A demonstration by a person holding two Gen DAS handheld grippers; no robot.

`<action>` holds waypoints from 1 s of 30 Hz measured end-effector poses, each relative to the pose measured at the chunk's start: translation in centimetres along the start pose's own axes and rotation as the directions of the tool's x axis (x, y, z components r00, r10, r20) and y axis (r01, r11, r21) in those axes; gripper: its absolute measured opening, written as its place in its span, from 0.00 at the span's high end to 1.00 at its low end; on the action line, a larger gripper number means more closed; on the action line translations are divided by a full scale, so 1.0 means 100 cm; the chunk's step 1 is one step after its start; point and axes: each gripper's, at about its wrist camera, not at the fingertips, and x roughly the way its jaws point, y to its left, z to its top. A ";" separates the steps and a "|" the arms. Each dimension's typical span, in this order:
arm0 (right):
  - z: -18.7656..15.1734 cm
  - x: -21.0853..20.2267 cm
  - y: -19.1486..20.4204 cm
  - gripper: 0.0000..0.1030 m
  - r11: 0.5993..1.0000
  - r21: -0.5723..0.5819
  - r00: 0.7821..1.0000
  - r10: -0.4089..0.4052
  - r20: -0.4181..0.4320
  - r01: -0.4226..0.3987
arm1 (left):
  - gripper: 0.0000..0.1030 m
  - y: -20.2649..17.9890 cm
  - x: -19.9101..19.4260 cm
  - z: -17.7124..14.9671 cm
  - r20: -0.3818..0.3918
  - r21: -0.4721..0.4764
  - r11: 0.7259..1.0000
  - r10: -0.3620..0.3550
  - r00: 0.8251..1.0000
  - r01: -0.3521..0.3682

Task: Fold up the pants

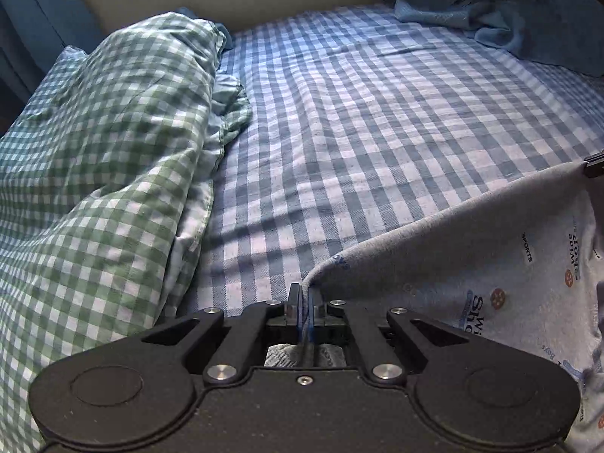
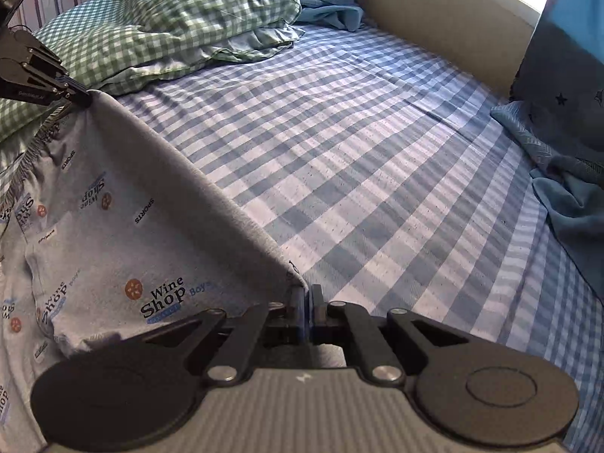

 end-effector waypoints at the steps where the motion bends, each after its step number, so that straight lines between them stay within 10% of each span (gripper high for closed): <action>1: 0.001 0.011 0.000 0.98 1.000 -0.002 1.000 0.004 -0.021 -0.004 | 0.98 -0.003 0.009 0.001 -0.023 0.002 1.000 0.007 1.000 -0.007; 7: -0.010 0.045 -0.003 0.97 0.999 0.044 0.997 0.031 -0.071 -0.028 | 0.93 -0.001 0.041 -0.007 -0.063 -0.042 0.998 -0.059 0.996 0.057; 12: -0.016 0.035 -0.022 0.53 0.986 0.136 0.995 0.098 -0.026 -0.093 | 0.48 0.006 0.036 -0.008 -0.018 -0.022 0.995 -0.098 0.995 0.098; 17: -0.020 0.041 -0.032 0.52 0.976 0.195 0.993 0.110 -0.050 -0.099 | 0.45 0.006 0.049 0.000 -0.060 -0.001 0.996 -0.092 0.994 0.092; 19: -0.024 0.044 -0.030 0.52 0.971 0.220 0.993 0.109 -0.052 -0.095 | 0.47 0.005 0.057 0.002 -0.090 -0.004 0.995 -0.098 0.991 0.098; 21: -0.026 0.044 -0.028 0.66 0.968 0.234 0.994 0.101 -0.050 -0.087 | 0.93 0.004 0.062 0.003 -0.124 -0.018 0.994 -0.107 0.986 0.106; 22: -0.027 0.043 -0.026 0.74 0.965 0.245 0.993 0.107 -0.048 -0.092 | 0.98 0.004 0.063 0.003 -0.141 -0.035 0.995 -0.101 0.985 0.097; 24: -0.027 0.039 -0.021 0.91 0.967 0.241 0.994 0.096 -0.049 -0.081 | 0.99 0.003 0.055 0.002 -0.122 -0.064 0.995 -0.087 0.989 0.080; 30: -0.033 -0.024 0.015 0.96 0.983 0.182 0.997 -0.041 0.062 0.029 | 0.99 -0.009 -0.009 -0.015 0.030 0.018 0.999 -0.048 0.998 0.048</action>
